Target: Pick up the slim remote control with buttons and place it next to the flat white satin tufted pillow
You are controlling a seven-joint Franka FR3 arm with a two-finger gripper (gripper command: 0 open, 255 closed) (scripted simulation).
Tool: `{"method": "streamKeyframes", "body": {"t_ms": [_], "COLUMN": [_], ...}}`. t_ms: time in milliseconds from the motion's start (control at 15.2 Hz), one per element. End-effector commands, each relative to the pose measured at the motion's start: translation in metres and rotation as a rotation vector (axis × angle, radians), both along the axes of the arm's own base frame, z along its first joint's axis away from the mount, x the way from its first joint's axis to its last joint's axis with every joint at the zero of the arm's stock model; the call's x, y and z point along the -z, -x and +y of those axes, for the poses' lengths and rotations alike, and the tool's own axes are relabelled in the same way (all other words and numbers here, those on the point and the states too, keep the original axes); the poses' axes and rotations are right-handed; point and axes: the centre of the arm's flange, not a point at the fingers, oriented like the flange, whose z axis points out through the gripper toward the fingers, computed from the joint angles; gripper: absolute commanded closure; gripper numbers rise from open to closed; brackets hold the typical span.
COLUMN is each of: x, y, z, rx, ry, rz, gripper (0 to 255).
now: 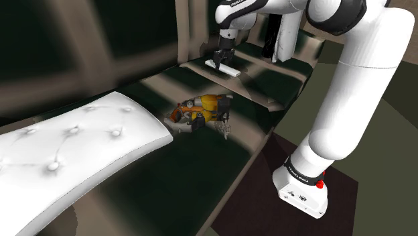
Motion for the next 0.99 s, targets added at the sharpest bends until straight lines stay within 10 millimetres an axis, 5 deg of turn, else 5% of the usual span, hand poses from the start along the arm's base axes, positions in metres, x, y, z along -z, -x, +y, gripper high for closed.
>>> {"method": "streamKeyframes", "body": {"t_ms": [0,924], "x": [-0.011,-0.085], "y": [0.0,0.0], "z": [0.0,0.0], "rx": [0.0,0.0], "ry": [0.0,0.0], "rz": [0.0,0.0], "gripper": [255,255]}}
